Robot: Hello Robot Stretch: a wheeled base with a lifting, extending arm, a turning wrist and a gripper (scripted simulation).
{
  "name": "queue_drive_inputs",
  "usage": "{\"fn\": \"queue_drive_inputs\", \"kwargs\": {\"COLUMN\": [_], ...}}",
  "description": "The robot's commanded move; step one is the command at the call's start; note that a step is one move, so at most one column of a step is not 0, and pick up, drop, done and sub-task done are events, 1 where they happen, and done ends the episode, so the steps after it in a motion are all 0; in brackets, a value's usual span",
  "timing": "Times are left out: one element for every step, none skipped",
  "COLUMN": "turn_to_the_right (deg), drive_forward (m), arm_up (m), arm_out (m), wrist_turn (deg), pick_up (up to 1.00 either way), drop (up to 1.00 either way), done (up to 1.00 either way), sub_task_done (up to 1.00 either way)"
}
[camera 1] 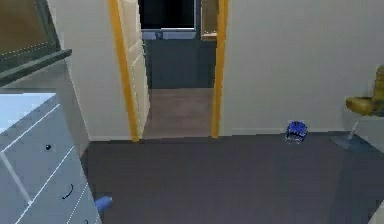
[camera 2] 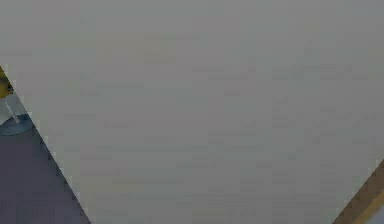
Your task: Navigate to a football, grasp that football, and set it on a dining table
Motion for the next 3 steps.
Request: {"fn": "queue_drive_inputs", "kwargs": {"turn_to_the_right": [-3.0,0.0,0.0], "drive_forward": [0.00,1.00,1.00], "arm_up": [0.00,0.00,0.00], "arm_out": [0.00,0.00,0.00], "wrist_turn": [0.0,0.0,0.0], "pick_up": [0.00,0.00,0.00], "drop": [0.00,0.00,0.00], "done": [0.00,0.00,0.00], "sub_task_done": [0.00,0.00,0.00]}}
